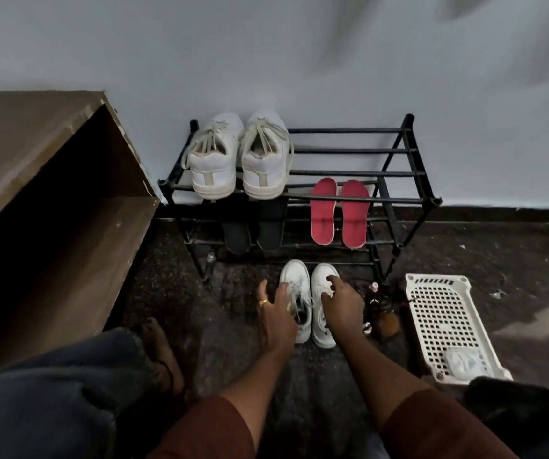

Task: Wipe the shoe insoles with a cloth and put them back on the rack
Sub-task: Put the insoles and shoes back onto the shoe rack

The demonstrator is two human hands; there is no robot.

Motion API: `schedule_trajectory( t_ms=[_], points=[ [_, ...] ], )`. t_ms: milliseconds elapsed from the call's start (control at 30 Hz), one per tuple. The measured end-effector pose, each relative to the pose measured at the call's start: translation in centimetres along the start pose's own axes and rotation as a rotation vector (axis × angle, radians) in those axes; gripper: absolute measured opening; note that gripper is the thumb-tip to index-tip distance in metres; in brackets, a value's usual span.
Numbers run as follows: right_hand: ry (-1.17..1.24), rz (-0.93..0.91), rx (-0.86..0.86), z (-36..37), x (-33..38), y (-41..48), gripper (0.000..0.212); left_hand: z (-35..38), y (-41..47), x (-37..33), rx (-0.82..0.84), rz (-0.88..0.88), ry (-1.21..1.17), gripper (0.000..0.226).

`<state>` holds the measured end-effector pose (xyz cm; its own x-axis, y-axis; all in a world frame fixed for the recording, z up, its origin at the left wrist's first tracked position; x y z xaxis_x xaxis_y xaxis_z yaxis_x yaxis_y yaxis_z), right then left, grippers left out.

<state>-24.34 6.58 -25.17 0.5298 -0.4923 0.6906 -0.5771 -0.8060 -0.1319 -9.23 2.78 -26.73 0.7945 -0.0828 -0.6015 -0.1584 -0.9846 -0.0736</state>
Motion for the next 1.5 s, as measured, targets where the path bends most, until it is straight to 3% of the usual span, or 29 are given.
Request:
schedule_trajectory(
  t_ms=[100, 233, 433, 600, 767, 1500],
  points=[
    [-0.024, 0.112, 0.051, 2.9, -4.6, -0.2, 0.036, 3.3, -0.6, 2.1, 0.075, -0.049, 0.079, 0.050],
    [-0.002, 0.255, 0.095, 6.3, -9.3, 0.3, 0.036, 8.9, 0.4, 5.4, 0.304, -0.132, 0.238, 0.059],
    [-0.060, 0.419, 0.177, 11.5, -14.1, 1.3, 0.037, 15.6, 1.4, 8.0, 0.533, -0.211, 0.260, 0.067],
    [0.002, 0.425, 0.257, 14.2, -16.4, 1.9, 0.035, 18.2, 2.9, 8.8, 0.521, -0.245, 0.296, 0.043],
    [0.037, 0.425, 0.198, 13.6, -16.1, 2.2, 0.031, 17.8, 3.0, 9.3, 0.483, -0.270, 0.300, 0.030],
    [0.064, 0.273, 0.056, 6.3, -9.9, -9.8, 0.023, 7.6, -9.2, 7.0, 0.289, -0.242, 0.112, 0.025]
  ],
)
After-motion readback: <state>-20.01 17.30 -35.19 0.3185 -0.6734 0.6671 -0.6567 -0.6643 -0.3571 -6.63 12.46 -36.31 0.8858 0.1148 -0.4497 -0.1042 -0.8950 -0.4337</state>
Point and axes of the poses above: each hand's wrist, its own y-axis towards the middle knuckle, its own z-axis out of the palm, x = y × z, the point moved 8 cm from there along y, towards the middle knuckle, and after that the axes turned 7 degrees about y, right-handed, at the moved point
